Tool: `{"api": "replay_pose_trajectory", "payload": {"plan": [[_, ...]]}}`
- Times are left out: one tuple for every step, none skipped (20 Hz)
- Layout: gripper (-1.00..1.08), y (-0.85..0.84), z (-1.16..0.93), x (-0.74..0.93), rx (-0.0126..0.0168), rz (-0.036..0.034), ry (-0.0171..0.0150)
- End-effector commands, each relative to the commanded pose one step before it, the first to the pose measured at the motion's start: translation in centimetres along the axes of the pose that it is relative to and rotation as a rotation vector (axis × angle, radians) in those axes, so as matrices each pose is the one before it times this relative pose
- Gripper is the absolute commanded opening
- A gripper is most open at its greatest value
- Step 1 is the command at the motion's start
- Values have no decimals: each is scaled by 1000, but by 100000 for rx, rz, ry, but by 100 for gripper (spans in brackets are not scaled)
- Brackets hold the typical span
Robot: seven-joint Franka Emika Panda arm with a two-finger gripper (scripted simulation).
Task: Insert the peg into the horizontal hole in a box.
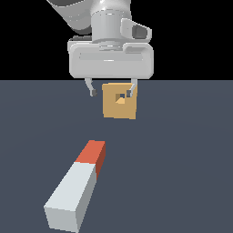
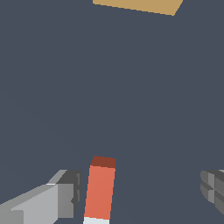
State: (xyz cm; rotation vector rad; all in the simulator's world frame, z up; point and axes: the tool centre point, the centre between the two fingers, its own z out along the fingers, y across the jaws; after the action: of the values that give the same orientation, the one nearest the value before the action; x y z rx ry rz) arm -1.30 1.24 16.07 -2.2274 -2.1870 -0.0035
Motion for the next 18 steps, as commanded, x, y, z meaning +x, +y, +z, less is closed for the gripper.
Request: {"api": "replay_pose_trajectory", "payload": {"plan": [[100,1,1,-1,0,0,0],[100,-13,24,-29,0,0,0],[100,-37,62,-153,-16,117,-20],[100,-62,111,-222,-16,136,-21],[100,-87,155,-326,-25,214,-33],[100,-111,201,-408,-29,254,-39],[100,-136,247,-509,-38,325,-50],[100,-161,294,-604,-45,384,-59],[100,-186,342,-699,-51,439,-68],[100,-211,391,-802,-59,507,-79],[100,-237,442,-904,-66,571,-90],[100,-263,492,-1010,-74,639,-102],[100,-287,542,-1107,-81,697,-112],[100,-306,585,-1192,-87,748,-122],[100,-300,582,-1186,-86,745,-121],[100,-285,567,-1154,-84,723,-115],[100,-267,552,-1116,-82,695,-106],[100,-246,528,-1064,-78,662,-95]]}}
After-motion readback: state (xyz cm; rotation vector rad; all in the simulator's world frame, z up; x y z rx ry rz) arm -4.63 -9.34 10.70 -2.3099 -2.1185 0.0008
